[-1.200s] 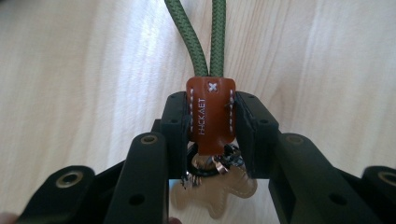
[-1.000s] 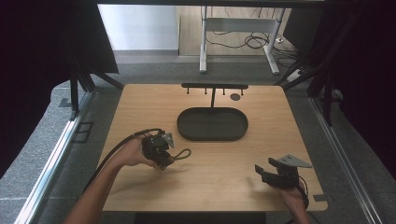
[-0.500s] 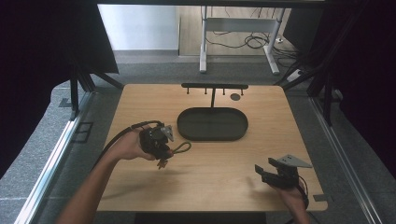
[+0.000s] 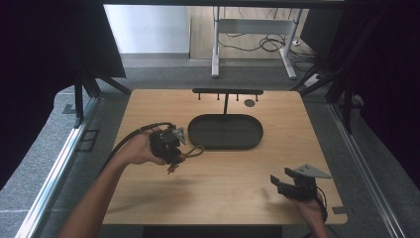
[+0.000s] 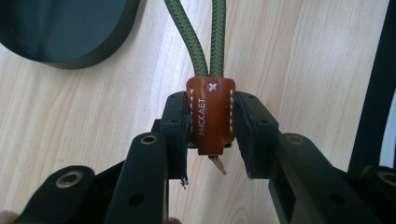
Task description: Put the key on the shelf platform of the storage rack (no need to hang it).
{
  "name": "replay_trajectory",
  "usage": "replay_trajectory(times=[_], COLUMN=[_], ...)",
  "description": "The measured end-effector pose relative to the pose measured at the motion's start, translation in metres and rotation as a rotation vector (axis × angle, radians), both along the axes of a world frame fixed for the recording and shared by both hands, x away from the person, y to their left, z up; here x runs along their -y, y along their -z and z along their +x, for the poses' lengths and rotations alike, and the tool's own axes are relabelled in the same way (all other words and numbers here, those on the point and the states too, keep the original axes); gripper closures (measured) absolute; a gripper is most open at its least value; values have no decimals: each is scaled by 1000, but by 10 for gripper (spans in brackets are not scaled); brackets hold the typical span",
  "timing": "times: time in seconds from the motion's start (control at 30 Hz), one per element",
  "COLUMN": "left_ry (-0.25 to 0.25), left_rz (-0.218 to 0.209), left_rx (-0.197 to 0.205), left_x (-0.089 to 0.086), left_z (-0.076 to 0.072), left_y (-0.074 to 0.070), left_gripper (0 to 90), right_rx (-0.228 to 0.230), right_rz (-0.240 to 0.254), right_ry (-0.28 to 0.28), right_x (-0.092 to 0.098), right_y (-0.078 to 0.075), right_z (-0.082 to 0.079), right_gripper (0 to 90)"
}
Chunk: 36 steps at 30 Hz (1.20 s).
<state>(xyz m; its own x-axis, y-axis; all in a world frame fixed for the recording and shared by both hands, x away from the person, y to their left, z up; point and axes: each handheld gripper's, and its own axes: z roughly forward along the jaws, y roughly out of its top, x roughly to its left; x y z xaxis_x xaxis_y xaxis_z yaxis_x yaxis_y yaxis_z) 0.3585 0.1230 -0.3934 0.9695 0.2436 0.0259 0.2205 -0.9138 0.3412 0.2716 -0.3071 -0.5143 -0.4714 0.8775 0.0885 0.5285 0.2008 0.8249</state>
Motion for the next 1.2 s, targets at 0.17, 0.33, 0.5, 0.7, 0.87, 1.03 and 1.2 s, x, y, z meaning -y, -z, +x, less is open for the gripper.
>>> replay_trajectory(times=[0.17, 0.33, 0.5, 0.7, 0.87, 1.03, 1.2], left_ry=[0, 0, 1, -4, -12, -10, -16], left_rz=[-5, -2, 4, 8, 7, 4, 3], left_rx=[4, 9, 9, 8, 11, 9, 10], left_x=[2, 7, 9, 11, 13, 14, 15], left_z=[2, 5, 8, 11, 15, 19, 22], left_y=[-4, -8, -10, -12, -15, -18, -20], left_gripper=[667, 667, 667, 667, 667, 667, 667], right_rx=[1, -1, -1, -1, -3, -3, -4], right_rz=[-2, 0, -1, -3, -5, -4, -2], right_ry=[-1, 2, 0, -1, 0, 0, 1], right_x=[0, 0, 0, 0, 0, 0, 0], right_y=[0, 0, 0, 0, 1, 1, 0], right_z=[0, 0, 0, 0, 0, 0, 0], right_gripper=[312, 312, 312, 312, 312, 313, 312])
